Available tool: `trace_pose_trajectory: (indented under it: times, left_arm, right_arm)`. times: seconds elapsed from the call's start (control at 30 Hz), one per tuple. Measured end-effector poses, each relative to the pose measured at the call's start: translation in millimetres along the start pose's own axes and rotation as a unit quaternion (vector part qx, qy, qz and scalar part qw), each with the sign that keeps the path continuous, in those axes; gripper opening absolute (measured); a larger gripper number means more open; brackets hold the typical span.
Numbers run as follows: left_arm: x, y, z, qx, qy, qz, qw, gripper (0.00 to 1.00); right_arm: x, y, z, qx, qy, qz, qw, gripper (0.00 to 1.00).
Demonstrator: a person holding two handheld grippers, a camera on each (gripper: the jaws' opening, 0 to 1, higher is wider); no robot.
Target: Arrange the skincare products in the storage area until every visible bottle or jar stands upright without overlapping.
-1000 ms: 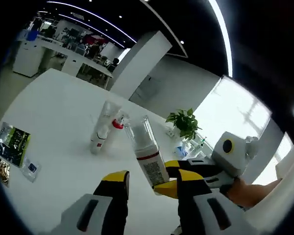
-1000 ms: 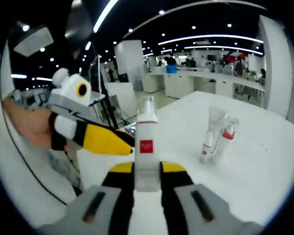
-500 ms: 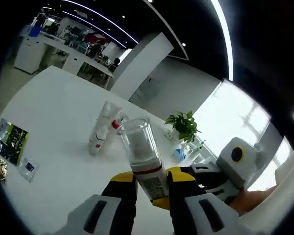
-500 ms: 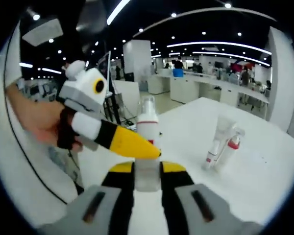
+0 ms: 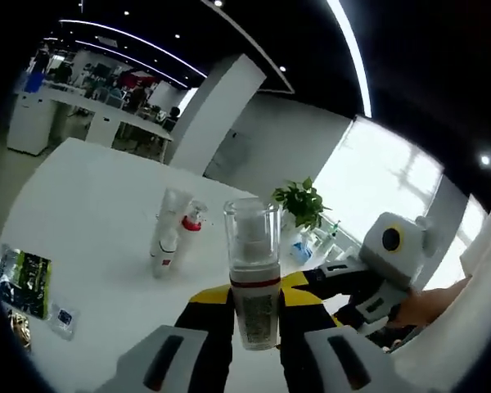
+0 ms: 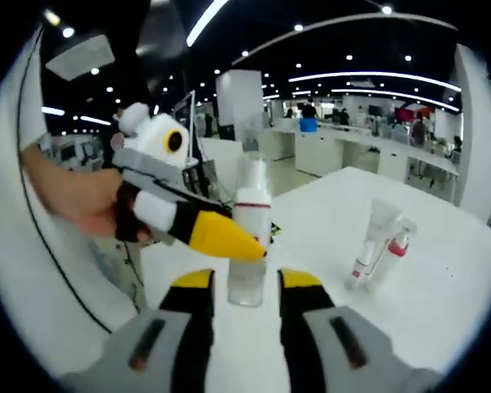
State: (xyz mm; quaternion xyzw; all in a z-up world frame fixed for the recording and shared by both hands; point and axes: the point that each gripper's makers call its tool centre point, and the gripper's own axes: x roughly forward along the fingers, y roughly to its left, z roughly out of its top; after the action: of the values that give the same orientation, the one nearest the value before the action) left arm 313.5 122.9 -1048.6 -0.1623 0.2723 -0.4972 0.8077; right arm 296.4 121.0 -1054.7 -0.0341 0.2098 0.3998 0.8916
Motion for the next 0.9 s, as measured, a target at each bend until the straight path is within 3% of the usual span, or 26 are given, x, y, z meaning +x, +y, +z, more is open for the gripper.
trace_pose_trajectory:
  times: [0.1,0.4,0.5,0.63,0.8,0.9]
  left_arm:
    - [-4,1.0,-5.2,0.035,0.024,-0.009,0.9991,0.2]
    - [-10,-9.0,-22.3,0.098,0.079,-0.059,0.9903,0.2]
    - [-11,-17.2,-27.7,0.135,0.093,-0.082,0.9831,0.2]
    - [-12,-23.9,-29.8,0.151,0.098,-0.102,0.9784,0.2]
    - [-15,-32.0,-36.4,0.21,0.121,-0.128,0.9616,0.2]
    - [-15,-36.9,-39.7,0.227,0.131,-0.138,0.9551,0.2]
  right_arm:
    - [-8,-1,3.0,0.011,-0.009,0.002,0.9999,0.3]
    - [-29,-2,38.4,0.04,-0.075,0.029,0.9959,0.31]
    - [-27,3,42.1,0.048,-0.08,0.045,0.9947,0.31]
    - [-24,20,44.3,0.033,-0.075,0.077,0.9936,0.31]
    - [-24,29,46.7,0.026,-0.073,0.094,0.9925,0.31]
    - [-23,32,47.8,0.03,-0.071,0.102,0.9918,0.3]
